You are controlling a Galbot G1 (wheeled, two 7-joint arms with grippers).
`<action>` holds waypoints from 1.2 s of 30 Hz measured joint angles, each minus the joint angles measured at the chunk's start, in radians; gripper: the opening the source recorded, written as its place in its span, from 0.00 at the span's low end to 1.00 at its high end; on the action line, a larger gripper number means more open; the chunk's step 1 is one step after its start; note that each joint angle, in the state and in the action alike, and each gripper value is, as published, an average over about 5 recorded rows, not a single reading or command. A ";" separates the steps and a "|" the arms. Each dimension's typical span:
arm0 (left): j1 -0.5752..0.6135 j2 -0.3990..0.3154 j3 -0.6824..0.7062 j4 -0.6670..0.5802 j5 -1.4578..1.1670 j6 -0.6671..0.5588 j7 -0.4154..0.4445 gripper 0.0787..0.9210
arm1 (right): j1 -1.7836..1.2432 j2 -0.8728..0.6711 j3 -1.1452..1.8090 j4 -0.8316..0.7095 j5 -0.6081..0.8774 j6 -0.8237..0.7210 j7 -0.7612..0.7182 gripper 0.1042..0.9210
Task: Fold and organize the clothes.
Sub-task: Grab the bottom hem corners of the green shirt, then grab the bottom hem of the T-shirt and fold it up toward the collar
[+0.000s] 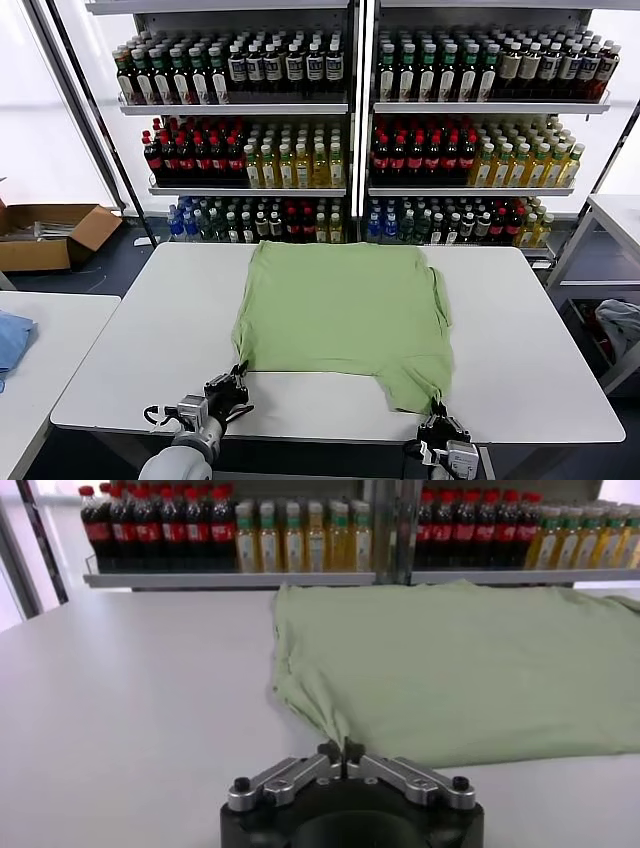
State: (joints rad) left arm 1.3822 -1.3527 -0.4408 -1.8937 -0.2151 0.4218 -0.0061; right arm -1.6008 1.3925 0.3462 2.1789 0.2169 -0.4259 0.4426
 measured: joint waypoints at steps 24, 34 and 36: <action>-0.130 -0.009 0.019 0.028 -0.059 -0.192 -0.018 0.01 | 0.344 -0.052 0.028 -0.134 -0.002 0.100 -0.084 0.00; -0.289 -0.012 0.060 0.173 -0.098 -0.214 -0.038 0.01 | 0.547 -0.074 0.000 -0.336 -0.006 0.100 -0.122 0.00; -0.322 -0.013 0.071 0.210 -0.102 -0.212 -0.042 0.01 | 0.579 -0.075 -0.007 -0.374 -0.007 0.099 -0.129 0.00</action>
State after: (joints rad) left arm 1.0598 -1.3657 -0.3701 -1.6842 -0.3174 0.2099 -0.0480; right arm -1.0223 1.3175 0.3395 1.8052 0.2101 -0.3273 0.3131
